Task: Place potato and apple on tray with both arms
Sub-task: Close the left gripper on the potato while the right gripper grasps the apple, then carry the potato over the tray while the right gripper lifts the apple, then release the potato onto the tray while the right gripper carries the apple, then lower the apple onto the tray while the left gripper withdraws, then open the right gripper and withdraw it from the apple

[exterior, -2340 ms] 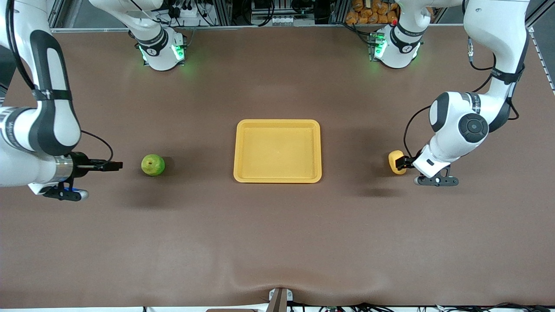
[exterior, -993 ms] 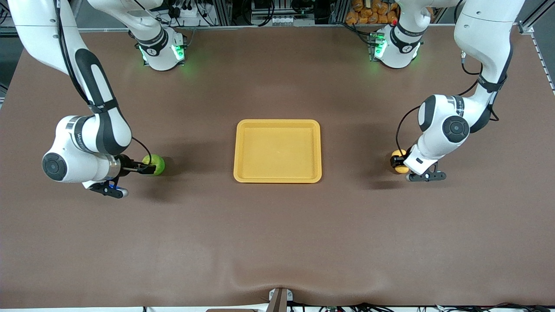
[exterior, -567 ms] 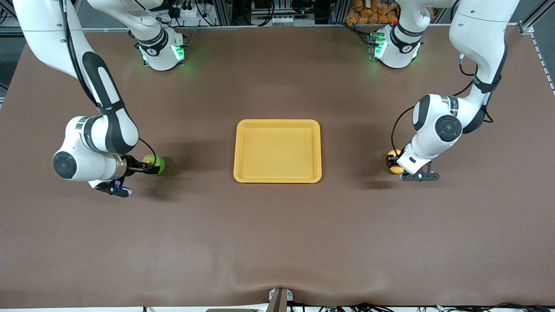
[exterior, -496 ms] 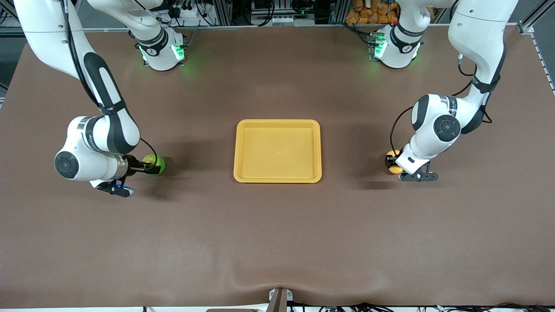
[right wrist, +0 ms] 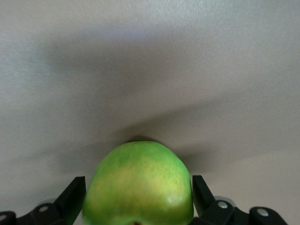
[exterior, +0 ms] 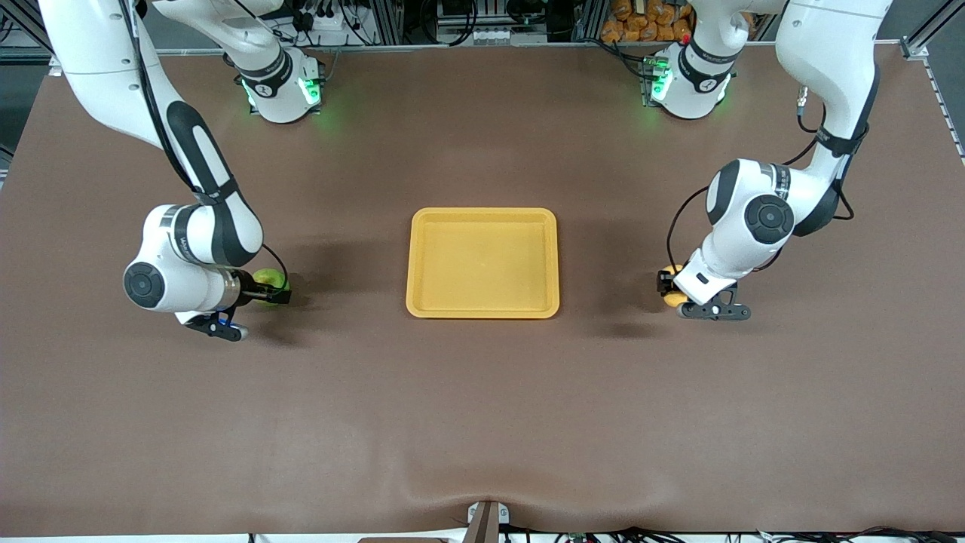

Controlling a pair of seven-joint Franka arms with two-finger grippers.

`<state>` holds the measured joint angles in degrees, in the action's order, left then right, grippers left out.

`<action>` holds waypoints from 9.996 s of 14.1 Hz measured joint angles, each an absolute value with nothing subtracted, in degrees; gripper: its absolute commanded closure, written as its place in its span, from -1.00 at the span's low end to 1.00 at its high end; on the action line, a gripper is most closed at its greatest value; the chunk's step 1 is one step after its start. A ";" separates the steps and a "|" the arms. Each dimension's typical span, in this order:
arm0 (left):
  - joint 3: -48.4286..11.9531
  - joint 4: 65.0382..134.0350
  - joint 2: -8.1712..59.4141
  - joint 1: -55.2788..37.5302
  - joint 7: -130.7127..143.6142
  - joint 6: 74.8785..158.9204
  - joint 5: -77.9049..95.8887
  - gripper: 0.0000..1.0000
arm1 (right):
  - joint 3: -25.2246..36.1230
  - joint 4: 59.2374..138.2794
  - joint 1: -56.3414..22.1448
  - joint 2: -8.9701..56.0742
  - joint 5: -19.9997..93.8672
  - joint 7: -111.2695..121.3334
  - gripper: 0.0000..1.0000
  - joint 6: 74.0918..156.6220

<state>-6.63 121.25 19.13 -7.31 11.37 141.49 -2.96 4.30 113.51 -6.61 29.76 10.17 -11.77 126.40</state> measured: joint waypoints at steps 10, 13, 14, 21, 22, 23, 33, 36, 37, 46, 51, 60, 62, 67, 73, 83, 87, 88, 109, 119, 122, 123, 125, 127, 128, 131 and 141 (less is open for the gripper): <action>-13.57 114.23 18.69 -9.80 23.53 135.71 -2.96 1.00 | 4.99 111.05 -5.77 30.41 10.17 -11.91 1.00 119.53; -13.62 111.91 19.74 -13.90 30.08 135.70 -2.96 1.00 | 4.96 107.30 -5.67 29.90 10.17 -11.84 1.00 112.94; -13.62 110.81 20.38 -15.42 32.77 135.70 -2.96 1.00 | 4.94 106.09 -5.69 29.39 10.17 -11.84 1.00 110.87; -13.54 103.02 26.63 -20.88 36.26 135.65 -2.96 1.00 | 5.16 96.49 -5.52 25.91 9.75 -9.45 1.00 96.88; -13.52 102.42 27.49 -21.46 36.26 135.63 -2.96 1.00 | 5.28 95.77 -5.31 25.31 9.72 -9.45 1.00 96.47; -13.52 102.05 28.29 -22.09 36.26 135.60 -2.96 1.00 | 5.39 95.48 -4.83 24.72 9.71 -9.45 1.00 96.23; -13.39 100.23 34.51 -26.89 45.02 135.44 -12.45 1.00 | 3.74 91.02 -3.66 21.30 9.91 -8.61 1.00 84.02; -13.39 99.99 35.47 -27.55 45.42 135.44 -12.48 1.00 | 3.24 91.08 -7.09 19.78 9.95 -8.89 1.00 83.23; -13.38 99.95 35.64 -27.62 45.43 135.42 -12.49 1.00 | 3.16 91.11 -8.32 19.53 10.02 -9.70 1.00 83.11; -13.31 99.82 37.16 -28.04 48.40 135.26 -16.21 0.93 | 2.87 95.73 -16.40 17.72 15.17 -19.17 1.00 86.08; -13.13 99.72 37.37 -28.03 50.36 135.22 -16.33 -1.00 | 2.82 97.23 -22.97 17.72 15.18 -26.67 1.00 91.84; -12.65 97.02 35.70 -25.13 51.30 132.08 -16.52 -1.00 | 2.81 103.87 -29.39 18.43 15.19 -33.57 1.00 104.98; -12.62 95.42 33.32 -23.24 50.00 127.07 -16.57 -1.00 | 2.80 104.44 -31.48 19.53 15.19 -35.70 1.00 107.74; -12.64 92.50 27.52 -17.24 45.84 117.96 -16.57 -1.00 | 2.80 104.67 -34.84 23.29 15.19 -39.29 1.00 114.88; -12.76 92.33 22.88 -10.66 36.05 113.81 -16.56 -1.00 | 2.80 104.68 -37.30 27.80 15.24 -41.54 1.00 122.48; -12.90 92.23 16.43 -2.98 18.89 106.40 -16.43 -1.00 | 2.76 104.45 -40.22 33.86 16.82 -44.78 1.00 132.36; -12.89 91.33 14.40 -0.32 15.51 102.58 -12.92 -1.00 | 2.76 104.11 -40.70 34.47 16.84 -46.66 0.22 132.38; -12.89 90.64 14.06 0.20 14.67 101.20 -12.17 -1.00 | 2.76 104.03 -40.76 34.53 16.84 -46.70 -0.14 132.38; -12.84 85.99 3.90 7.14 10.20 88.42 -3.80 -1.00 | 5.01 98.54 -38.81 29.79 16.75 -46.41 -1.00 119.98; -4.24 87.10 0.57 -1.06 5.36 84.11 -3.37 -1.00 | 5.41 87.06 -24.71 25.34 16.76 -41.85 -1.00 93.72; -4.23 87.30 0.05 -1.96 3.88 83.63 -3.37 -1.00 | 5.36 86.05 -24.08 23.73 16.55 -41.85 -1.00 92.66; -4.23 87.30 -0.08 -2.10 3.57 83.59 -3.37 -1.00 | 5.32 85.98 -24.08 22.92 15.97 -41.86 -1.00 92.64; -4.20 87.30 -0.43 -2.16 3.47 83.48 -3.37 -1.00 | 5.35 85.75 -24.07 21.51 13.69 -41.86 -1.00 92.58; -4.11 87.30 -0.81 -2.15 3.45 83.36 -3.37 -1.00 | 5.39 84.84 -23.71 20.86 12.54 -41.75 -1.00 91.83; -4.10 87.30 -0.91 -2.15 3.44 83.32 -3.37 -1.00 | 5.41 84.15 -23.11 20.81 12.43 -41.22 -1.00 91.44; -4.13 87.32 -0.96 -2.23 3.44 83.16 -3.37 -1.00 | 5.50 82.78 -21.05 20.72 12.21 -38.60 -1.00 90.81; -4.81 87.33 -1.24 -2.28 3.44 81.02 -3.37 -1.00 | 8.95 77.49 -15.78 19.82 9.46 -33.97 -1.00 85.24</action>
<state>-4.81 87.33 -1.24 -2.28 3.44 81.02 -3.37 8.95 77.49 -15.78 19.82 9.46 -33.97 85.24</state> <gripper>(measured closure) 0.000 0.000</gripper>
